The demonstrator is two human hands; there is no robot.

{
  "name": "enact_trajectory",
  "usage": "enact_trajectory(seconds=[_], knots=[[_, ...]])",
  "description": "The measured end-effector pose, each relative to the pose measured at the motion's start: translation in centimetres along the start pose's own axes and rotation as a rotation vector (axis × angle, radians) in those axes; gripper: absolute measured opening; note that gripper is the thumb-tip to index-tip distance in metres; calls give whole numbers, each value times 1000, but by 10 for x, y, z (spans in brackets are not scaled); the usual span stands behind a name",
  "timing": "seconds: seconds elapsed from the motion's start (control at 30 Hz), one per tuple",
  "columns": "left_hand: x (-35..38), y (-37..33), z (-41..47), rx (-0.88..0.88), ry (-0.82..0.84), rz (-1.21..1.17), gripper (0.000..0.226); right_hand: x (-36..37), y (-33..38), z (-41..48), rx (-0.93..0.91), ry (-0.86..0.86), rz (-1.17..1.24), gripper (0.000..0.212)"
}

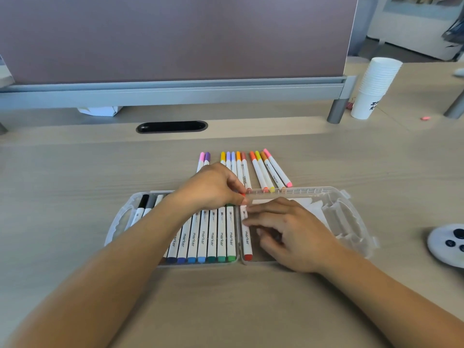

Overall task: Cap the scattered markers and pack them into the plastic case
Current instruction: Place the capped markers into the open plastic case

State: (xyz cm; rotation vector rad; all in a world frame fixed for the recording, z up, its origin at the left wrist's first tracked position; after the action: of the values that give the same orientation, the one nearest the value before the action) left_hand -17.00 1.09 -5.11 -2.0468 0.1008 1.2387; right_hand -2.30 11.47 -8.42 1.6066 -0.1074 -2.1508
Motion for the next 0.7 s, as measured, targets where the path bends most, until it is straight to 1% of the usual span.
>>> enact_trajectory(seconds=[0.03,0.1,0.13,0.2,0.3,0.37,0.43,0.5,0.6,0.7], knots=[[-2,1,-1,-8,29,-36,18,-1,1,0,7,-5,-12,39],[-6,3,0,-31,95,-192,14,-1,2,-1,9,-6,-19,39],[-10,3,1,-42,96,-263,12,-2,2,-1,3,-4,-17,39],[-19,3,10,-36,5,-292,8,-2,3,-2,-21,-3,-11,39],[-30,-5,34,10,-207,-136,13,-2,2,-2,-45,7,25,39],[-31,-9,52,14,-269,-55,23,-2,1,-1,-48,18,42,40],[-25,-11,71,19,-256,36,35,-4,2,-1,-50,21,47,39],[-16,-14,88,21,-222,179,40,-5,3,-3,-53,15,38,38],[-6,-21,104,11,-178,321,41,-6,3,-3,-36,-12,48,36],[2,-30,112,2,-153,365,38,-7,1,-4,-36,-34,67,34]])
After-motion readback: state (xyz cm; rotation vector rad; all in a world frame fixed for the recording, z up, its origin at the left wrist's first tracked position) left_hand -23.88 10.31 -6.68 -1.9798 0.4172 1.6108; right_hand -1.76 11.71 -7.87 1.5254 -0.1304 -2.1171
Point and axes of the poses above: each hand's wrist, its own z-axis towards the middle knuckle, its own x-axis out of the palm, y = z × x, the point moved 4 cm from there along z, towards the middle knuckle, and after that the axes turned 7 degrees about -x, right-handed, at the moved point
